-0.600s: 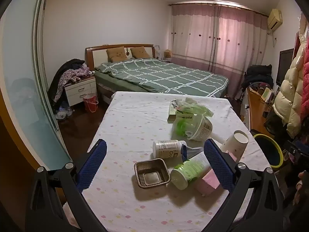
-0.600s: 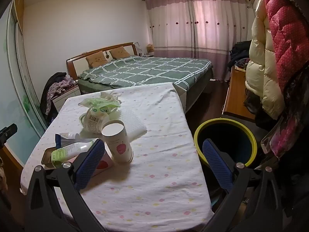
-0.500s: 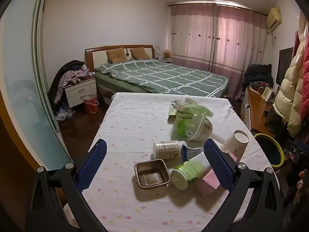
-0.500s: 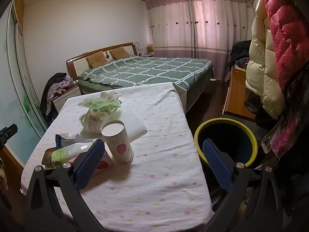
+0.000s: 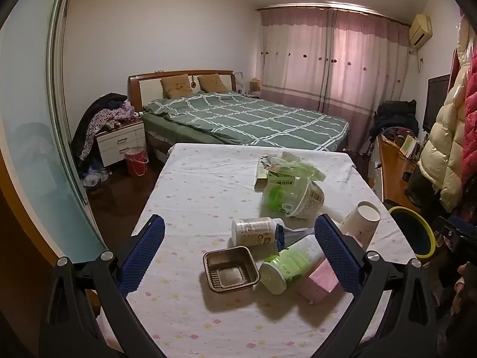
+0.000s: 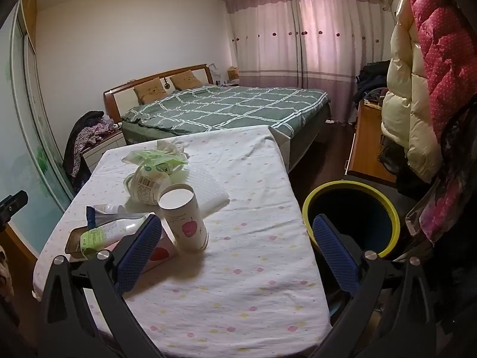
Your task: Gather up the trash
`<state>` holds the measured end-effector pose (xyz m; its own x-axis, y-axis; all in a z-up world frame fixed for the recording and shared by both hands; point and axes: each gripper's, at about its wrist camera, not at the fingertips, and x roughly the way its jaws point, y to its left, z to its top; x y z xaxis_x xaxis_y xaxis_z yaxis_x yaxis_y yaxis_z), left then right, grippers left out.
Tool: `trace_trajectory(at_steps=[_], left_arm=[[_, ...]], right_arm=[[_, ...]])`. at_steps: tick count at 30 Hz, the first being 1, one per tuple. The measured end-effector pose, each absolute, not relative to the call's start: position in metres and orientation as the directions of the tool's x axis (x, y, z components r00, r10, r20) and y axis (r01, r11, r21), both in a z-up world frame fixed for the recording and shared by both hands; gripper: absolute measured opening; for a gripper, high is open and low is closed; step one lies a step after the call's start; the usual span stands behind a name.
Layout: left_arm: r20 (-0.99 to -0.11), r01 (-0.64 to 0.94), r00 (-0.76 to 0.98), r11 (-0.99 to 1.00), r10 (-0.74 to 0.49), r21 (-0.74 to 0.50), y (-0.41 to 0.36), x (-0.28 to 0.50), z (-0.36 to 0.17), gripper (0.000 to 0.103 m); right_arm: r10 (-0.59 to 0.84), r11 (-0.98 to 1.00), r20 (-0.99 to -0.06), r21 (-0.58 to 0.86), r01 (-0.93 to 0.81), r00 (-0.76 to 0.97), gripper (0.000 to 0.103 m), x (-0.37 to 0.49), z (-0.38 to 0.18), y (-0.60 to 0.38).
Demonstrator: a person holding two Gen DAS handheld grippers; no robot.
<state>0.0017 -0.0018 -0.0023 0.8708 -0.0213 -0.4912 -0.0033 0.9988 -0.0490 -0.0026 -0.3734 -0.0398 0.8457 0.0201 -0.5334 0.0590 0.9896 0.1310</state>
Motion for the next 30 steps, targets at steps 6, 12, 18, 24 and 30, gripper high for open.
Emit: trace_trajectory(at_steps=[6, 12, 18, 24, 30], left_arm=[[-0.494, -0.007, 0.869, 0.999, -0.017, -0.048, -0.0025, 0.0009, -0.0032, 0.099], [-0.495, -0.007, 0.869, 0.999, -0.017, -0.047, -0.0029, 0.0012, -0.0039, 0.099], [-0.494, -0.007, 0.869, 0.999, -0.017, -0.047, -0.0035, 0.0012, -0.0041, 0.099], [-0.495, -0.007, 0.869, 0.999, -0.016, -0.045, -0.0032, 0.0014, -0.0035, 0.099], [-0.497, -0.008, 0.868, 0.999, -0.014, -0.043, -0.0041, 0.0019, -0.0037, 0.099]], right_arm=[[0.020, 0.990, -0.535, 0.131, 0.059, 0.844, 0.097, -0.0021, -0.0396, -0.3734], [0.021, 0.989, -0.535, 0.132, 0.059, 0.845, 0.097, -0.0021, -0.0396, -0.3737], [0.022, 0.989, -0.536, 0.134, 0.059, 0.844, 0.097, -0.0016, -0.0399, -0.3755], [0.023, 0.989, -0.537, 0.134, 0.059, 0.843, 0.097, -0.0007, -0.0416, -0.3751], [0.022, 0.989, -0.538, 0.135, 0.061, 0.843, 0.097, -0.0004, -0.0416, -0.3752]])
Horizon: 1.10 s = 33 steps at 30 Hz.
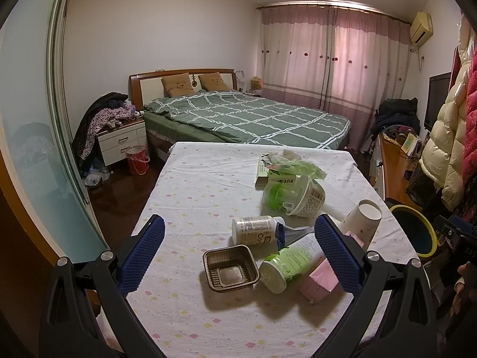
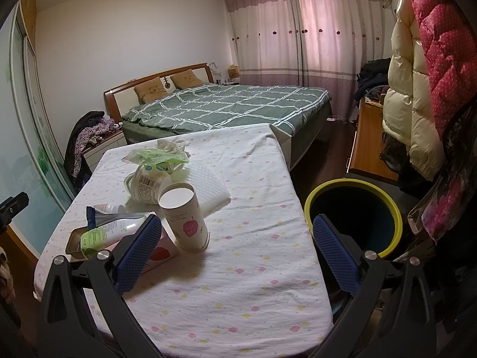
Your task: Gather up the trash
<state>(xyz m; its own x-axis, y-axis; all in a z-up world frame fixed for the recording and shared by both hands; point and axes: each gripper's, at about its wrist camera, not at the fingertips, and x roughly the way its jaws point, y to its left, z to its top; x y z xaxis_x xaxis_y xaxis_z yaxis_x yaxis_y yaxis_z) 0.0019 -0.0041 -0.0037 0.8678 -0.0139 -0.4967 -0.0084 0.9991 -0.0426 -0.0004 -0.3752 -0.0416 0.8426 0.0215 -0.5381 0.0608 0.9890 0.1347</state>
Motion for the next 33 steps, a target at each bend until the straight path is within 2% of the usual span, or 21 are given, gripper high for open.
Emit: trace_trajectory(at_steps=[33], left_arm=[[-0.499, -0.008, 0.867, 0.999, -0.011, -0.037, -0.0059, 0.0018, -0.0041, 0.099]], right_arm=[[0.025, 0.988, -0.541, 0.141, 0.061, 0.841, 0.097, 0.0002, -0.0438, -0.3744]])
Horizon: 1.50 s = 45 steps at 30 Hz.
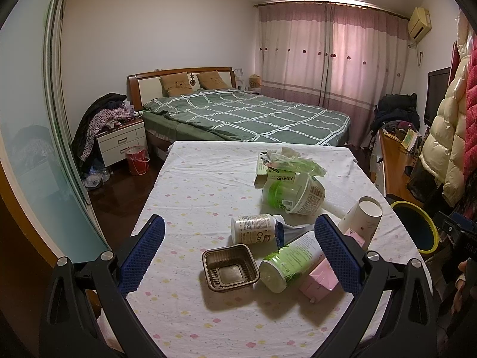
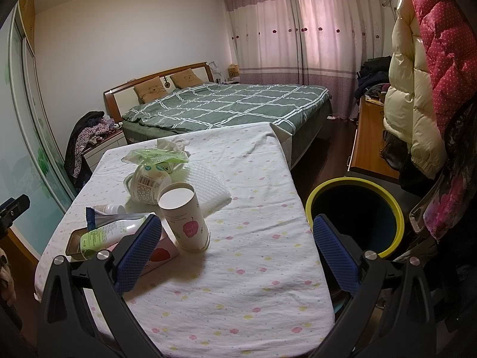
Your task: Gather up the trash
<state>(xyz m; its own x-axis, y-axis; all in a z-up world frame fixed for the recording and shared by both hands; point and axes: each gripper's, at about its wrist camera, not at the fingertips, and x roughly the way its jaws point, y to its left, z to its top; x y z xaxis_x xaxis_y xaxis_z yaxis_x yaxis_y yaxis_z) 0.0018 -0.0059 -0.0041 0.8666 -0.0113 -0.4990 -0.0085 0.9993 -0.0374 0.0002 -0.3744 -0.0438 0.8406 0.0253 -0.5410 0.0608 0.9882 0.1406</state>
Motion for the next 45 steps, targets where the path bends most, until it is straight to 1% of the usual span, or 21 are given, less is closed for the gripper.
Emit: trace_trajectory(at_steps=[18, 22, 29, 38, 41, 45], left_arm=[[-0.506, -0.007, 0.862, 1.000, -0.009, -0.028, -0.006, 0.004, -0.010, 0.099], [-0.514, -0.016, 0.858, 1.000, 0.004, -0.018, -0.004, 0.012, -0.014, 0.099], [-0.528, -0.034, 0.849, 0.999, 0.018, -0.021, 0.006, 0.031, -0.018, 0.099], [-0.546, -0.058, 0.837, 0.998, 0.029, -0.035, 0.025, 0.060, -0.021, 0.099], [-0.550, -0.060, 0.835, 0.997, 0.028, -0.040, 0.028, 0.069, -0.022, 0.099], [-0.552, -0.063, 0.833, 0.997, 0.029, -0.044, 0.033, 0.080, -0.022, 0.099]], right_arm=[[0.028, 0.988, -0.544, 0.143, 0.060, 0.839, 0.097, 0.006, -0.044, -0.373], [0.046, 0.989, -0.545, 0.140, 0.037, 0.837, 0.097, 0.018, -0.047, -0.363], [0.105, 0.990, -0.552, 0.136, -0.035, 0.827, 0.097, 0.058, -0.052, -0.335], [0.206, 0.978, -0.555, 0.108, -0.176, 0.806, 0.097, 0.130, -0.040, -0.273], [0.216, 0.973, -0.580, 0.064, -0.221, 0.786, 0.097, 0.159, -0.044, -0.245], [0.175, 0.971, -0.627, -0.018, -0.238, 0.759, 0.097, 0.198, -0.054, -0.215]])
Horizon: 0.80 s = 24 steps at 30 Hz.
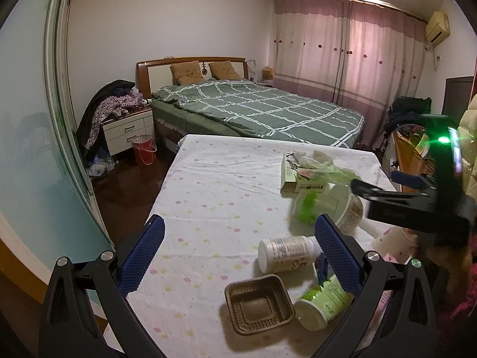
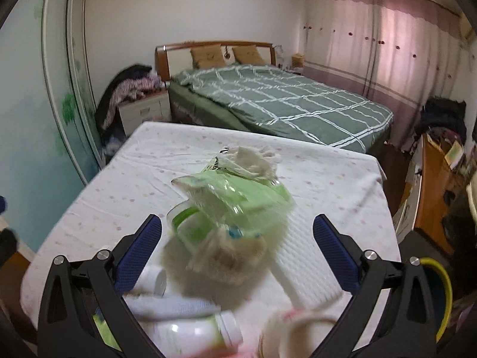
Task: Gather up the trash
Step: 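Grasp the green plastic bag with the right gripper and lift it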
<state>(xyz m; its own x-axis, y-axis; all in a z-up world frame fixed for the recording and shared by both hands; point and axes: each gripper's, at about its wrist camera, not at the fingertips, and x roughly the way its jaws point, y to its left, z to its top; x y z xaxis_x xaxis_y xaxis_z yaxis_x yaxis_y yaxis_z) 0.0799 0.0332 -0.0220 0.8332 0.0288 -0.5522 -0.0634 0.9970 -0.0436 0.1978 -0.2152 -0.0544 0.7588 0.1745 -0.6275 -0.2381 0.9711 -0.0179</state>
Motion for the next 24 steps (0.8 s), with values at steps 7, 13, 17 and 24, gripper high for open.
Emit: trace_trajectory(at_steps=[7, 13, 17, 24], left_arm=[[-0.568, -0.042, 0.823, 0.997, 0.001, -0.058, 0.033, 0.094, -0.030, 0.099], [-0.576, -0.030, 0.817, 0.998, -0.013, -0.064, 0.029, 0.099, -0.035, 0.099], [-0.574, -0.023, 0.819, 0.998, -0.018, -0.065, 0.027, 0.097, -0.035, 0.099], [-0.565, 0.000, 0.824, 0.998, -0.033, -0.057, 0.019, 0.091, -0.031, 0.099]], right_arm=[[0.111, 0.968, -0.699, -0.085, -0.237, 0.706, 0.080, 0.236, -0.080, -0.190], [0.137, 0.966, -0.705, -0.059, -0.250, 0.696, 0.035, 0.243, -0.082, -0.196], [0.166, 0.965, -0.678, -0.038, -0.260, 0.716, 0.021, 0.237, -0.073, -0.200], [0.260, 0.953, -0.624, 0.042, -0.301, 0.737, 0.015, 0.209, -0.039, -0.218]])
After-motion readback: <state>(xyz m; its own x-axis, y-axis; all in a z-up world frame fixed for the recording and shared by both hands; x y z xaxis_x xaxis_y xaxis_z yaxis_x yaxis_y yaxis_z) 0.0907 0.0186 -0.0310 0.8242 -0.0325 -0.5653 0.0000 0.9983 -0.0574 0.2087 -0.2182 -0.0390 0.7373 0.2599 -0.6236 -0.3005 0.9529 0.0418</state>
